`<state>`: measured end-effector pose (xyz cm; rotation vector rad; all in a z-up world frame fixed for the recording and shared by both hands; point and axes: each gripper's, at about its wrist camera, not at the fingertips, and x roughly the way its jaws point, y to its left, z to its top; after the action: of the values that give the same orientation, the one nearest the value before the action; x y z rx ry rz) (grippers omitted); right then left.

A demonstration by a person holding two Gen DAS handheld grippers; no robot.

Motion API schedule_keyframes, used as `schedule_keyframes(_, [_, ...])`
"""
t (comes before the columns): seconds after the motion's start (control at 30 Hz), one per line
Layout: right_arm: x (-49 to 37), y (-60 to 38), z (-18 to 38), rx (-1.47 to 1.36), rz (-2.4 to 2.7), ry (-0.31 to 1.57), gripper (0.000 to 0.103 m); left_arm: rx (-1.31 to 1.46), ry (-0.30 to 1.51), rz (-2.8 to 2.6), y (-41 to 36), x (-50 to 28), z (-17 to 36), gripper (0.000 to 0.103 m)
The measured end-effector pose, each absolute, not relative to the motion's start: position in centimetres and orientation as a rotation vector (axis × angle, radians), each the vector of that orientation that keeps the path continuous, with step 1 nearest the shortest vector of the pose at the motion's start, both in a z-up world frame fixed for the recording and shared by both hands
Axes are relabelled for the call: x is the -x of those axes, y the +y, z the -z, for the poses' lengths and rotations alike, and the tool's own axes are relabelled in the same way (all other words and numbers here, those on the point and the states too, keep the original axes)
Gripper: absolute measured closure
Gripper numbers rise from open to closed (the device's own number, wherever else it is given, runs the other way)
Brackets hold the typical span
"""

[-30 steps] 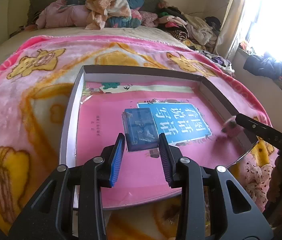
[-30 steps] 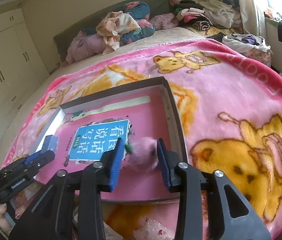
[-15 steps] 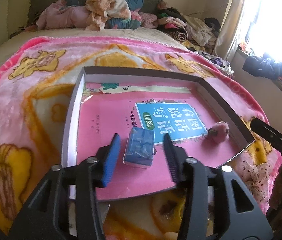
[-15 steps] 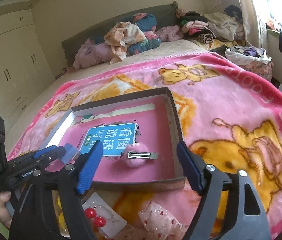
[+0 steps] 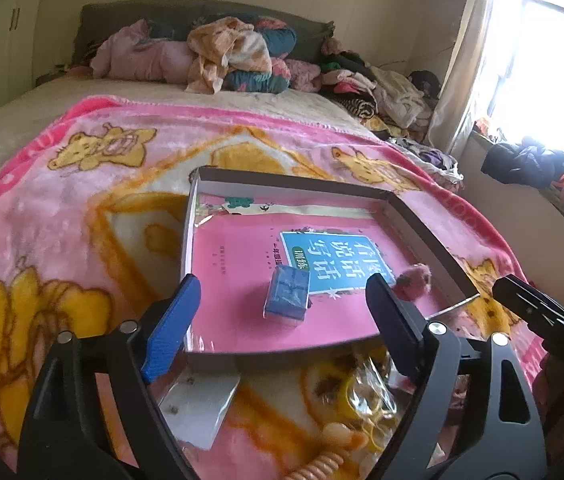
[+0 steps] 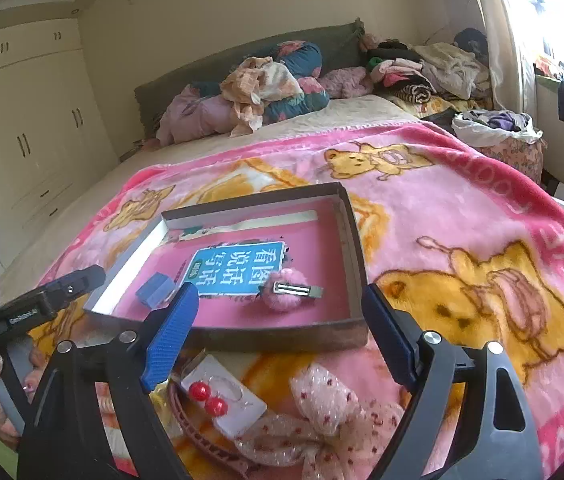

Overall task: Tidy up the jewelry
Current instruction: 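Withdraw both grippers from the box toward the remaining accessories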

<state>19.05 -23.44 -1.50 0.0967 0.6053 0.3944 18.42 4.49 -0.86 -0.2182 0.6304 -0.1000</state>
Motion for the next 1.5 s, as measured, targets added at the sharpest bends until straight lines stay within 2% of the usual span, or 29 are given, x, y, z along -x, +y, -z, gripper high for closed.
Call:
schedule_keyframes(0.1, [-18.3,-23.6,1.4,-0.096,-0.396,0.6,0.022,0.217,0.613,0.114,4.4,-17.5,0.6,0.023])
schedule_keyframes(0.37, [-16.4,-24.0,1.5,-0.086,-0.394,0.59,0.022,0.222,0.595,0.16,3.6,-15.6,0.8,0.019])
schedule_keyframes(1.5, [-10.5,-26.5,5.1,-0.114,-0.325,0.692,0.022,0.071,0.665,0.38,-1.7,-10.2,4.1,0.019])
